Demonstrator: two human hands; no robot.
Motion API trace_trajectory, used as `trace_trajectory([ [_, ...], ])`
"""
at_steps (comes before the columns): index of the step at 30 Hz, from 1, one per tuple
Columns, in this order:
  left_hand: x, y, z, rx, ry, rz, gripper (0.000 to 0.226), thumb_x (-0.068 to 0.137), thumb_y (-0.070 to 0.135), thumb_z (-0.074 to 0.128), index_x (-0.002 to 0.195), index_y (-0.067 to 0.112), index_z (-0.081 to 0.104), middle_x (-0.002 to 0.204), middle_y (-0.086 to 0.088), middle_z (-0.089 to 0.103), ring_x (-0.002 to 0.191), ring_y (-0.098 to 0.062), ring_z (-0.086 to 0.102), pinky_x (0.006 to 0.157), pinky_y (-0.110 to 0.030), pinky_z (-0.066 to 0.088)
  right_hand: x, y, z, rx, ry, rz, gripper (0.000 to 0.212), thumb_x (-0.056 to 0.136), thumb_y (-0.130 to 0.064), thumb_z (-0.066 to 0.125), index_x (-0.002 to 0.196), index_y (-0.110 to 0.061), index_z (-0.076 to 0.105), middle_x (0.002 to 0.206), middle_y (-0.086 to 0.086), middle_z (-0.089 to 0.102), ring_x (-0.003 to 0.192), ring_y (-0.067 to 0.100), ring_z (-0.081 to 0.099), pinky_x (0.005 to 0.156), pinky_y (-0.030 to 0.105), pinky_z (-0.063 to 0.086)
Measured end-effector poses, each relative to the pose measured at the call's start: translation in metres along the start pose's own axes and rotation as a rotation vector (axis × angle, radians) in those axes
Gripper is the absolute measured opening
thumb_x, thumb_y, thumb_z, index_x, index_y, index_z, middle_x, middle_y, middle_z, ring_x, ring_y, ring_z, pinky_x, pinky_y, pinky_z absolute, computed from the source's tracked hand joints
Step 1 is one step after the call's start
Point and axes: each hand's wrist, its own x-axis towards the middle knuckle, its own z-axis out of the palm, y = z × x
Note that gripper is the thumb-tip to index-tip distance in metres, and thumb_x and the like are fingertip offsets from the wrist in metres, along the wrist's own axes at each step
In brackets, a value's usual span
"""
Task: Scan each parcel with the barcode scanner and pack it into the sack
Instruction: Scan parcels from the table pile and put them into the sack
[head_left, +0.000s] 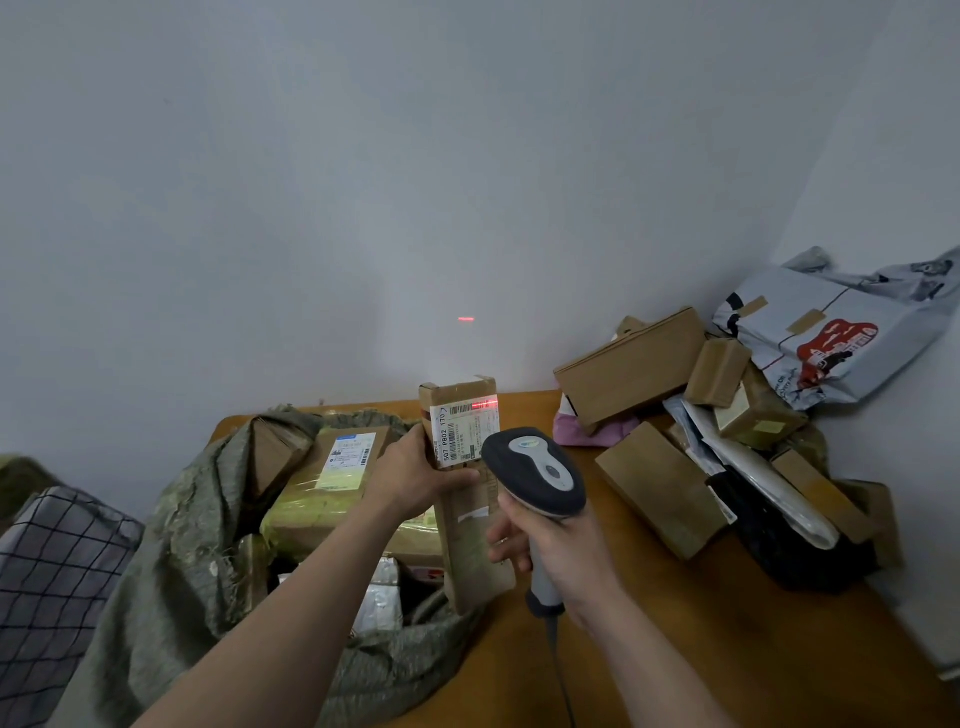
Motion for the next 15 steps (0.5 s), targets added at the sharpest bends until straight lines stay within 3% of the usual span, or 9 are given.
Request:
trace_trajectory([
  [5,-0.0008,-0.0001,-0.0002,-0.008,-0.007,0.001,0.069,0.073,0.052,0.089,0.127,0.026,0.056,0.126,0.006,0.07,0.104,-0.016,0.068,0.073,-0.026,0.054,0.0009,0.0006,0.0019,0.006,-0.009,0.008,0.02,0.096,-0.022,0.071,0.111,-0.01,0.069,0.082,0.019,0.075,0.066,0.029,0.072,0.053,0.025,0.044],
  [15,0.0017,-0.0051,-0.0029,-0.032,-0.009,-0.011,0.07,0.074,0.052,0.089,0.13,0.026,0.055,0.128,0.005,0.07,0.108,-0.017,0.068,0.08,-0.032,0.06,0.0038,0.0026,0.0052,0.013,-0.025,0.032,0.026,0.095,-0.023,0.071,0.115,-0.008,0.067,0.085,0.019,0.076,0.067,0.028,0.072,0.054,0.025,0.045],
])
